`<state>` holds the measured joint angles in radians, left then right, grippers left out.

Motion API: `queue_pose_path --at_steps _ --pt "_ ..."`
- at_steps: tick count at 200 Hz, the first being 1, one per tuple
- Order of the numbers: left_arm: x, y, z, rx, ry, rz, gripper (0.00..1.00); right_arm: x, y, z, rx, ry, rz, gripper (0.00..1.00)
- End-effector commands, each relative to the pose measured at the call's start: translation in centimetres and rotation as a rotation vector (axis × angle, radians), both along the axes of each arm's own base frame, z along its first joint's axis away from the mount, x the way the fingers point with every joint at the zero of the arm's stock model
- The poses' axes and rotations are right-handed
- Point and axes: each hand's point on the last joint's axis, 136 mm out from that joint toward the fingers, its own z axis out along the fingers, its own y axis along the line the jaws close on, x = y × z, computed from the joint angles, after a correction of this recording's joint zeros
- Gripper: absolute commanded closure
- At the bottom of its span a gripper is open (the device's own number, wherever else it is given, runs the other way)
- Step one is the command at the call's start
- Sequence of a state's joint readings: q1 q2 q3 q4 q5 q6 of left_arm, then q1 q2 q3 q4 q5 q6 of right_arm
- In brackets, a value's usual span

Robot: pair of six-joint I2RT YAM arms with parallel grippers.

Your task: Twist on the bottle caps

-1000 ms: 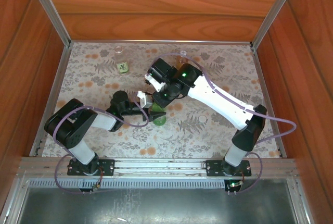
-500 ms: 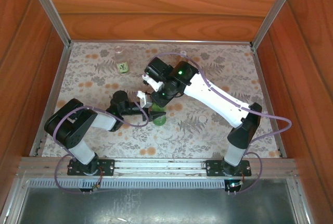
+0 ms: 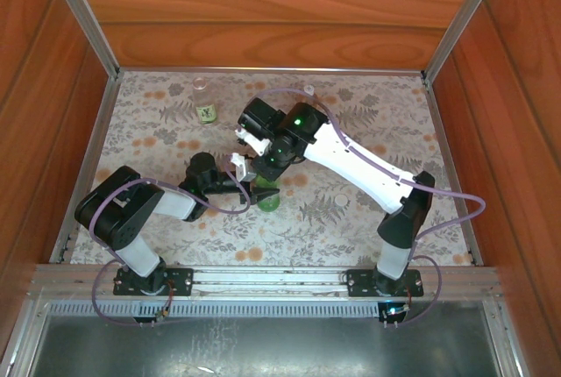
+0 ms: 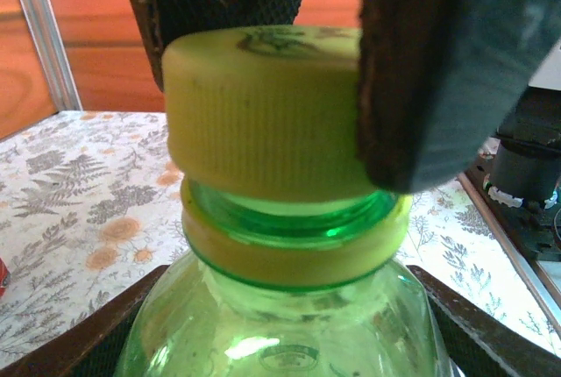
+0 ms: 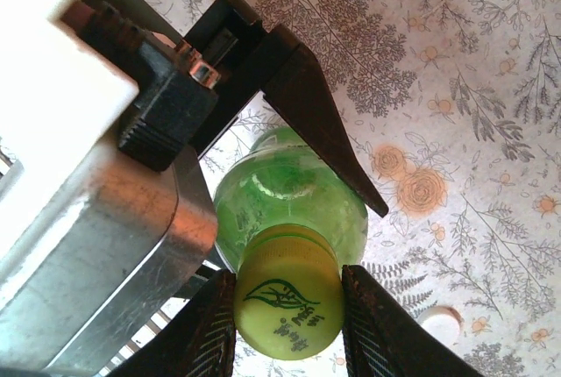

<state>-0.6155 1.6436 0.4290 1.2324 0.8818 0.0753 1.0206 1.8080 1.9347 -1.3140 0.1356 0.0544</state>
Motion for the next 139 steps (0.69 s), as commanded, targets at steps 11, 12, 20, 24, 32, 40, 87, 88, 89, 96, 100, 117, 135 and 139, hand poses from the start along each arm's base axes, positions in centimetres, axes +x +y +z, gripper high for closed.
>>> queue_pose_path --at_steps 11,12,20,24,32,40,87,88,89,96,100,117,135,139 --pt "-0.2 0.3 -2.0 0.052 0.048 -0.006 0.34 -1.3 -0.3 -2.0 -0.097 0.065 0.047 0.66" --pt "-0.2 0.3 -2.0 0.052 0.048 -0.005 0.34 -1.4 -0.3 -2.0 -0.098 0.066 0.047 0.66" --pt "-0.1 0.3 -2.0 0.052 0.047 -0.006 0.34 -1.3 -0.3 -2.0 -0.105 0.069 0.047 0.66" --pt "-0.1 0.3 -2.1 0.053 0.049 -0.006 0.34 -1.3 -0.3 -2.0 -0.110 0.067 0.046 0.66" --pt "-0.1 0.2 -2.1 0.053 0.048 -0.008 0.34 -1.2 -0.3 -1.9 -0.115 0.065 0.045 0.67" --pt "-0.1 0.3 -2.1 0.054 0.049 -0.007 0.34 -1.2 -0.4 -1.8 -0.122 0.065 0.045 0.68" --pt "-0.2 0.3 -2.2 0.055 0.049 -0.006 0.35 -1.4 -0.1 -2.0 -0.088 0.070 0.028 0.67" --pt "-0.2 0.3 -2.1 0.054 0.049 -0.006 0.34 -1.4 -0.1 -2.0 -0.089 0.071 0.027 0.67" --pt "-0.2 0.3 -2.1 0.054 0.048 -0.006 0.34 -1.4 -0.1 -2.0 -0.087 0.070 0.026 0.67" --pt "-0.2 0.3 -2.1 0.054 0.050 -0.006 0.34 -1.3 -0.1 -1.9 -0.080 0.066 0.017 0.65" --pt "-0.2 0.3 -2.1 0.054 0.049 -0.006 0.34 -1.3 -0.1 -1.9 -0.077 0.063 0.016 0.64" --pt "-0.2 0.3 -2.2 0.055 0.052 -0.005 0.34 -1.2 -0.1 -1.3 -0.060 0.049 0.008 0.60" --pt "-0.2 0.3 -2.1 0.053 0.048 -0.006 0.34 -1.1 -0.2 -0.9 -0.051 0.035 0.003 0.55" --pt "-0.2 0.3 -2.1 0.054 0.050 -0.006 0.34 -1.1 -0.3 -0.8 -0.049 0.032 0.002 0.55"
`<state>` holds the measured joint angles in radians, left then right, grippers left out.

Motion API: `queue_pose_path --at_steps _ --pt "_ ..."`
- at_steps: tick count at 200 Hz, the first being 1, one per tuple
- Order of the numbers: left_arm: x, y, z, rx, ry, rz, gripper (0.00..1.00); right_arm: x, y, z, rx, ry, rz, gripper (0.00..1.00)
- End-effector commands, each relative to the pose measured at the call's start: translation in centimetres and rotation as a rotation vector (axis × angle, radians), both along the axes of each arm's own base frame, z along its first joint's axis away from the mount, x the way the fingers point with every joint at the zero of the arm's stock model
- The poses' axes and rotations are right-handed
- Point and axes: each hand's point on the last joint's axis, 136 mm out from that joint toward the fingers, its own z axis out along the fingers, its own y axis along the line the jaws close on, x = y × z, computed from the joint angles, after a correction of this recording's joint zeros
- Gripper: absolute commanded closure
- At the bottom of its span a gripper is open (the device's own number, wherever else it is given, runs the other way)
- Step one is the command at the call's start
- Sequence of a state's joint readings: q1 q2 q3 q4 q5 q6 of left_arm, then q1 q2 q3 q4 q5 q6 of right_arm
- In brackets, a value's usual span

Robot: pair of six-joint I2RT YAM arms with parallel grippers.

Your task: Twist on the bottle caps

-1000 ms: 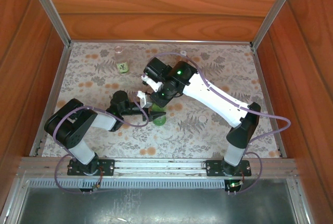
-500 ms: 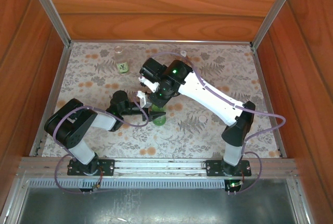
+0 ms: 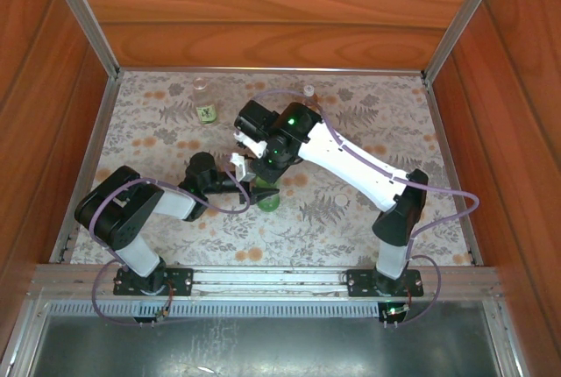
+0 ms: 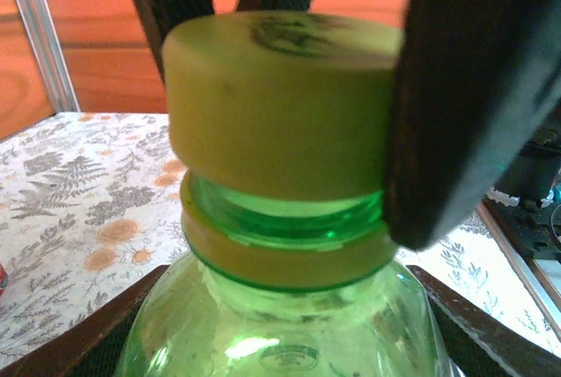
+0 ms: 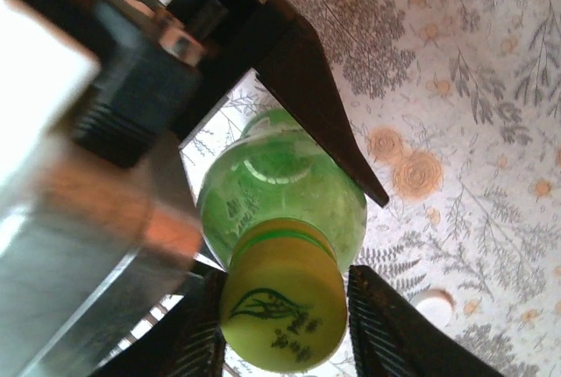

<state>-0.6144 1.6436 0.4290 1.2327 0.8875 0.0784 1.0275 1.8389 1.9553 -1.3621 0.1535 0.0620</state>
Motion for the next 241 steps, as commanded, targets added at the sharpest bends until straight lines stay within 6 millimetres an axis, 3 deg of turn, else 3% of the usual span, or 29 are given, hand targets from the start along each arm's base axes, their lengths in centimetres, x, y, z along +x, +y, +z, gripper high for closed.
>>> queue_pose_path --at_steps 1,90,93,109,151,177,189,241 --pt "-0.2 0.3 -2.2 0.055 0.054 -0.002 0.34 -0.9 0.2 0.0 0.010 0.015 0.007 0.55" --pt "-0.1 0.4 -2.2 0.055 0.052 0.004 0.34 -3.0 0.7 2.0 0.197 0.036 0.056 0.32" --pt "-0.1 0.4 -2.2 0.055 0.052 0.004 0.34 -3.2 0.4 3.0 0.225 0.022 0.059 0.32" --pt "-0.1 0.4 -2.1 0.055 0.053 0.001 0.35 -3.4 0.3 3.9 0.277 0.011 0.058 0.32" --pt "-0.2 0.4 -2.0 0.053 0.050 0.000 0.34 -1.3 -0.8 4.5 0.335 -0.003 -0.066 0.38" --pt "-0.2 0.4 -1.8 0.050 0.046 0.000 0.34 0.5 -0.8 4.5 0.379 0.010 -0.146 0.53" --pt "-0.3 0.4 -1.8 0.049 0.046 0.000 0.34 0.6 -0.6 4.4 0.393 0.031 -0.146 0.58" --pt "-0.3 0.4 -1.7 0.049 0.045 -0.002 0.34 1.1 0.1 3.0 0.402 0.090 -0.125 0.67"
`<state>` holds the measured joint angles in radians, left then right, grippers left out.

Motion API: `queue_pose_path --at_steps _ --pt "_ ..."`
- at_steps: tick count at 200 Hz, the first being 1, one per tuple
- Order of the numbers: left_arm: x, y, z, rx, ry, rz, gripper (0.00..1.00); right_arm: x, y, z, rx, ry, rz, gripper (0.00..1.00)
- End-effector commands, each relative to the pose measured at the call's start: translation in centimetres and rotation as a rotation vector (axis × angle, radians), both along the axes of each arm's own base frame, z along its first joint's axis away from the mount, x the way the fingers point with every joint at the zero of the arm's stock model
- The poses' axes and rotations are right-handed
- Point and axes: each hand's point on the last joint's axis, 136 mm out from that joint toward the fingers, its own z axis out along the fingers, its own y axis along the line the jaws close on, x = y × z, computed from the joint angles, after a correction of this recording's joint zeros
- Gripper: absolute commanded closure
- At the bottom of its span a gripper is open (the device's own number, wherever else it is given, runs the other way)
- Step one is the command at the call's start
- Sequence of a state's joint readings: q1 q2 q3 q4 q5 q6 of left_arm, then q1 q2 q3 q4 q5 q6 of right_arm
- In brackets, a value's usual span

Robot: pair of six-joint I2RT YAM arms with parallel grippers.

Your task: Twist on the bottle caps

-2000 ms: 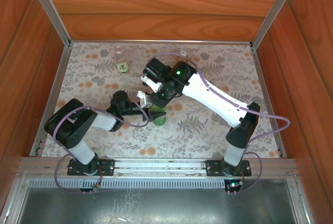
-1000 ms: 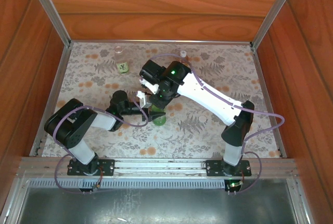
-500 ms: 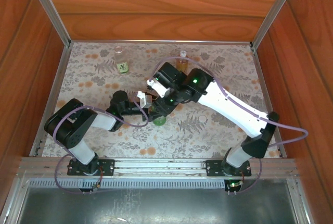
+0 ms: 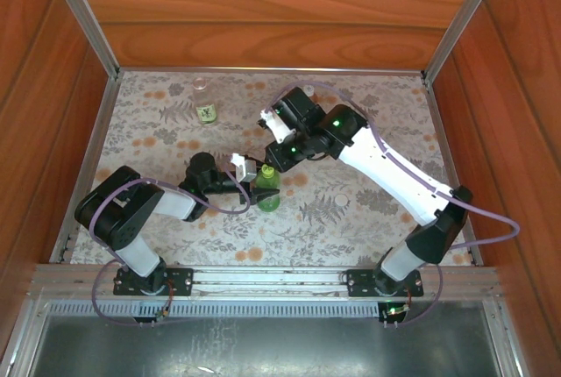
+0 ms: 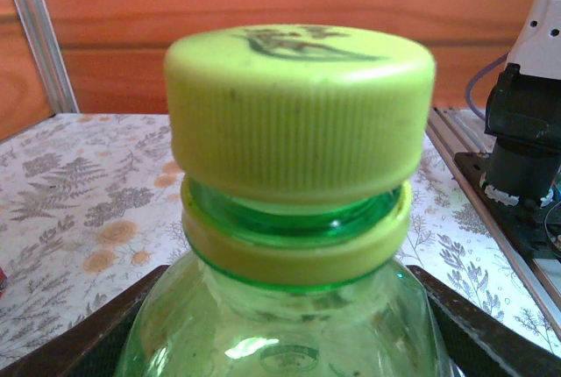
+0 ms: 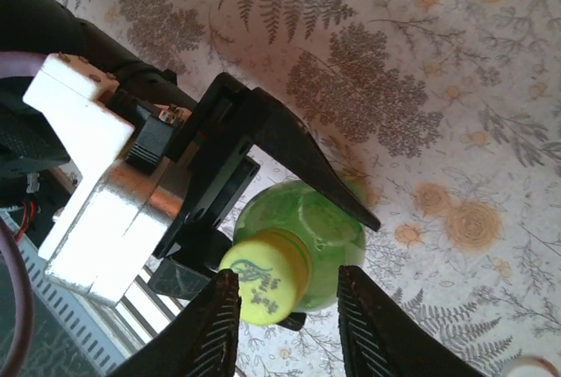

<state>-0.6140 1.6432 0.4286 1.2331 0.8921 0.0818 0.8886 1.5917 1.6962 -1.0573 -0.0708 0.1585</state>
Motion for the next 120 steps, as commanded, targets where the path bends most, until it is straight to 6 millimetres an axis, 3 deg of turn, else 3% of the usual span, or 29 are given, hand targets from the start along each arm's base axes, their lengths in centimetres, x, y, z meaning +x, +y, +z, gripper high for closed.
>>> queue_pose_path --at_steps 1,120 --pt "-0.2 0.4 -1.8 0.050 0.050 0.003 0.34 -0.3 0.7 -0.5 0.031 0.049 0.026 0.67" --pt "-0.1 0.5 -1.9 0.052 0.053 0.008 0.34 -0.5 -0.1 -2.6 0.017 0.106 0.021 0.75"
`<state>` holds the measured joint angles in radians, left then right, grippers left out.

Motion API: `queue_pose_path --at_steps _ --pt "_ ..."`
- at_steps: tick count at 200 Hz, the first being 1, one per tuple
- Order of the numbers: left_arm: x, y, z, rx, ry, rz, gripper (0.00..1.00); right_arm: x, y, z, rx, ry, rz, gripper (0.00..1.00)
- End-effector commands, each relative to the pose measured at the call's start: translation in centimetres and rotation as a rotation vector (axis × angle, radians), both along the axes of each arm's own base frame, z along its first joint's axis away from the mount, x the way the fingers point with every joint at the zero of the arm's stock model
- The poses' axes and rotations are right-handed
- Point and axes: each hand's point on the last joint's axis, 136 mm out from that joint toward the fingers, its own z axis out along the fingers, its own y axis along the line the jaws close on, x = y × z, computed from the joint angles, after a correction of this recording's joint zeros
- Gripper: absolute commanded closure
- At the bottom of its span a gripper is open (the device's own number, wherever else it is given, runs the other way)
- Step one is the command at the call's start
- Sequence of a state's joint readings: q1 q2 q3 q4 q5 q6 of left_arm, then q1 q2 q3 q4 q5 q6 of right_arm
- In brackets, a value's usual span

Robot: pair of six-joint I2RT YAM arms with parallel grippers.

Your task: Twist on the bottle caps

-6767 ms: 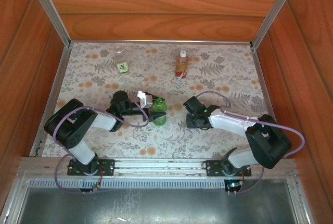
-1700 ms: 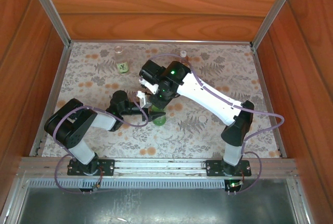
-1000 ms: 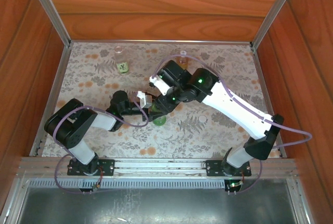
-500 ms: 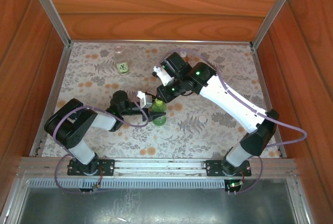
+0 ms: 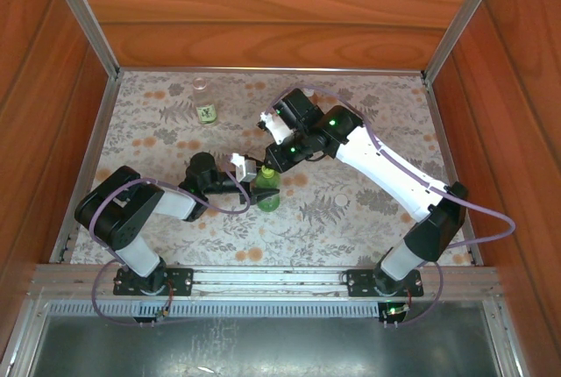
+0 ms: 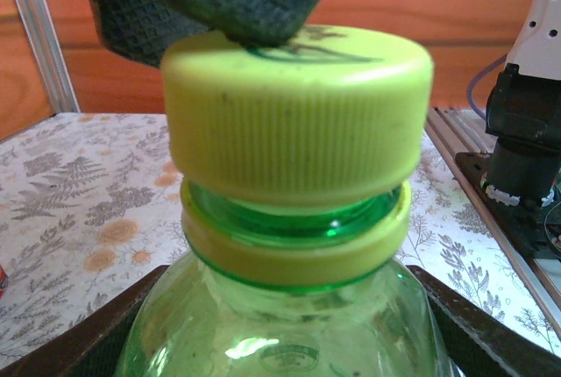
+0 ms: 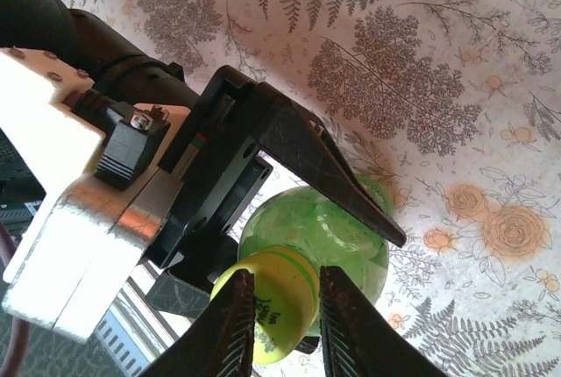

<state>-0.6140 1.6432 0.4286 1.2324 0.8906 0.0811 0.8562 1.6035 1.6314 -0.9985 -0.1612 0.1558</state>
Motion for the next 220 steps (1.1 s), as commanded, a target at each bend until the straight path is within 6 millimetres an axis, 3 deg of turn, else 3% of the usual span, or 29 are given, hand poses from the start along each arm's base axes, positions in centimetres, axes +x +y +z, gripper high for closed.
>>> queue_pose_path --at_steps 1,42,114,137,160,220 --pt "-0.2 0.4 -1.8 0.051 0.051 0.006 0.34 -0.6 -0.6 -0.9 -0.019 0.037 0.008 0.76" --pt "0.1 0.5 -1.9 0.053 0.057 0.015 0.34 -1.9 -1.0 -1.1 0.005 0.082 0.006 0.82" --pt "0.1 0.4 -1.8 0.049 0.061 0.012 0.34 -3.4 -1.8 0.0 0.063 0.092 -0.005 0.83" --pt "0.1 0.3 -1.8 0.050 0.062 0.008 0.35 -2.5 -1.7 1.4 0.102 0.025 -0.028 0.78" --pt "0.0 0.3 -1.9 0.051 0.063 0.006 0.34 -1.1 -1.5 1.6 0.111 -0.004 -0.056 0.69" --pt "-0.1 0.4 -1.8 0.050 0.062 0.005 0.34 -0.2 0.0 0.6 0.116 0.053 -0.024 0.77"
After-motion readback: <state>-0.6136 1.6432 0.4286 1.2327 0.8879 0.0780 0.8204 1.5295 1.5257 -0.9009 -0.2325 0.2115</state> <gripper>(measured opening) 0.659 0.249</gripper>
